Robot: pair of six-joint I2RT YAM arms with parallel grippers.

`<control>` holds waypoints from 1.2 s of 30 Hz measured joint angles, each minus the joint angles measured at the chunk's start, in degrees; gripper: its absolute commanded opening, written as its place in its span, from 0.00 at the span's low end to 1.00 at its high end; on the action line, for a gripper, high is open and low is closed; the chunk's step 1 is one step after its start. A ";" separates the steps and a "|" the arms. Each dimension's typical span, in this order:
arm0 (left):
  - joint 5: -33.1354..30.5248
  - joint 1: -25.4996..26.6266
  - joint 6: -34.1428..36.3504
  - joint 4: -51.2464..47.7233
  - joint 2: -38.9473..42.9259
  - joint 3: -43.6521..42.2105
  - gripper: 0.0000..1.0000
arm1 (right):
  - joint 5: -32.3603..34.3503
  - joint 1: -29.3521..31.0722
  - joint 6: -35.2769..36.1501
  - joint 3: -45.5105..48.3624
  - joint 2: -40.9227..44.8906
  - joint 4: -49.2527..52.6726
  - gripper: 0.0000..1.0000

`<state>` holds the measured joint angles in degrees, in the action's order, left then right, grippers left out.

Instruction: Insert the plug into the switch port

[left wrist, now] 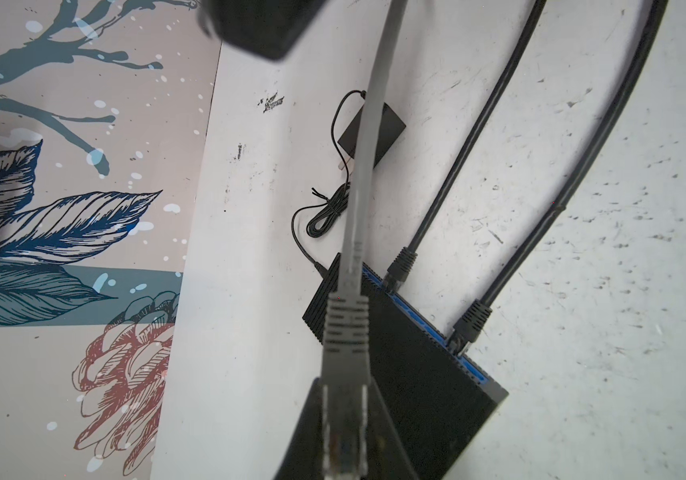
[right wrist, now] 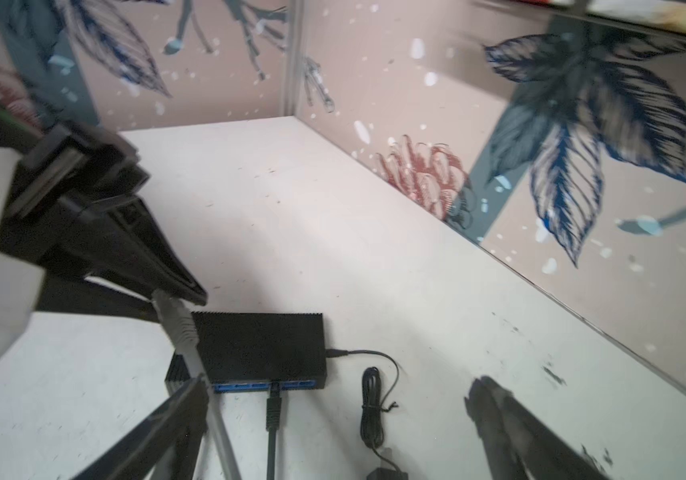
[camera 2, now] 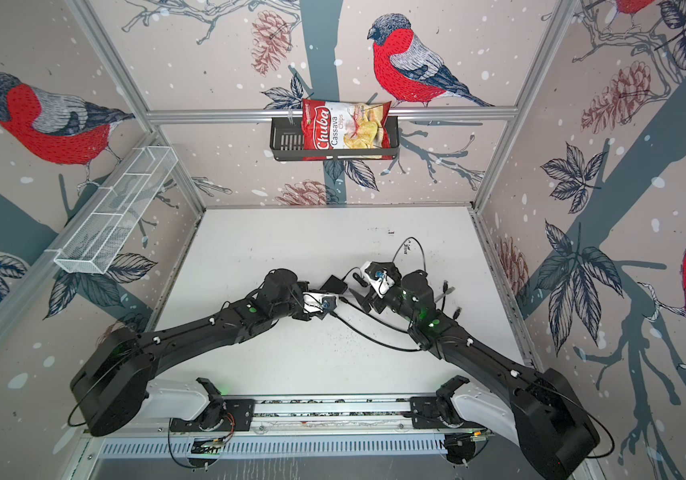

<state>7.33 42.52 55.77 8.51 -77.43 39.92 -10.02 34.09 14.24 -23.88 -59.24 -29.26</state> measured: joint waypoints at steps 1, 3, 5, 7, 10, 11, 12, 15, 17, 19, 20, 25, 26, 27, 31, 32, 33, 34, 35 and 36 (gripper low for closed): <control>0.00 0.00 -0.07 0.00 0.04 0.00 0.01 | 2.14 -0.31 -1.57 0.96 1.03 -1.33 0.99; 0.13 0.00 -0.20 0.00 0.07 0.04 0.01 | 4.15 -0.61 -2.60 1.66 2.45 -3.43 0.99; 0.35 0.00 -0.33 -0.61 0.00 0.50 0.01 | 4.57 0.22 -2.19 2.32 2.91 -5.46 0.94; 1.05 0.00 -0.50 -1.97 -0.39 1.99 0.02 | 4.63 1.51 -0.39 2.97 2.19 -6.23 0.88; 1.97 0.00 -1.07 -3.82 -0.96 4.11 0.02 | 4.98 4.22 3.30 3.13 -0.15 -5.33 0.81; 2.14 0.00 -1.49 -4.44 -1.07 4.55 0.02 | 4.96 5.18 4.59 3.04 -0.94 -4.90 0.80; 2.54 0.00 -1.55 -5.11 -1.11 4.83 0.02 | 4.96 6.23 6.10 2.95 -1.77 -4.44 0.77; 3.50 0.00 -1.90 -6.82 -1.11 5.35 0.02 | 3.96 8.35 10.36 3.37 -3.08 -3.87 0.73; 4.02 0.00 -1.97 -7.74 -1.11 5.64 0.02 | 2.14 8.96 13.25 4.50 -3.26 -4.66 0.72; 4.48 0.00 -1.99 -8.35 -1.11 5.81 0.02 | 0.37 9.16 16.17 5.35 -3.67 -5.38 0.67; 4.57 0.00 -2.01 -8.72 -1.11 5.92 0.03 | -0.22 9.25 17.31 5.35 -3.93 -5.42 0.63; 5.75 0.00 -2.40 -9.40 -1.36 6.51 0.03 | -3.89 9.35 21.88 3.76 -6.93 -6.51 0.48; 6.01 0.00 -2.43 -9.44 -1.46 6.62 0.03 | -4.46 9.35 22.10 3.54 -7.54 -6.75 0.47; 6.16 0.00 -2.45 -9.57 -1.57 6.69 0.03 | -5.29 9.35 22.86 3.30 -8.13 -6.91 0.46; 6.32 -0.04 -3.10 -10.80 -1.86 7.04 0.03 | -8.09 9.38 23.74 2.25 -10.54 -8.28 0.46; 6.43 -0.07 -3.19 -10.97 -1.86 7.04 0.03 | -8.44 9.38 23.93 2.10 -10.99 -8.68 0.46; 6.43 -0.09 -3.30 -11.34 -1.84 7.04 0.03 | -8.52 9.38 24.26 2.01 -11.45 -9.16 0.45; 6.45 -0.13 -3.32 -11.69 -1.84 7.04 0.03 | -8.79 9.38 24.59 1.95 -11.78 -9.51 0.44; 6.56 -0.13 -3.32 -11.98 -1.81 7.04 0.03 | -9.11 9.38 24.81 1.88 -11.96 -9.66 0.43; 6.78 -0.13 -3.37 -12.17 -1.75 7.04 0.03 | -9.62 9.35 24.87 1.70 -12.37 -9.88 0.41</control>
<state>14.11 42.39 52.40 -3.66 -79.18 46.96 -19.64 43.44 39.11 -22.17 -71.61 -39.13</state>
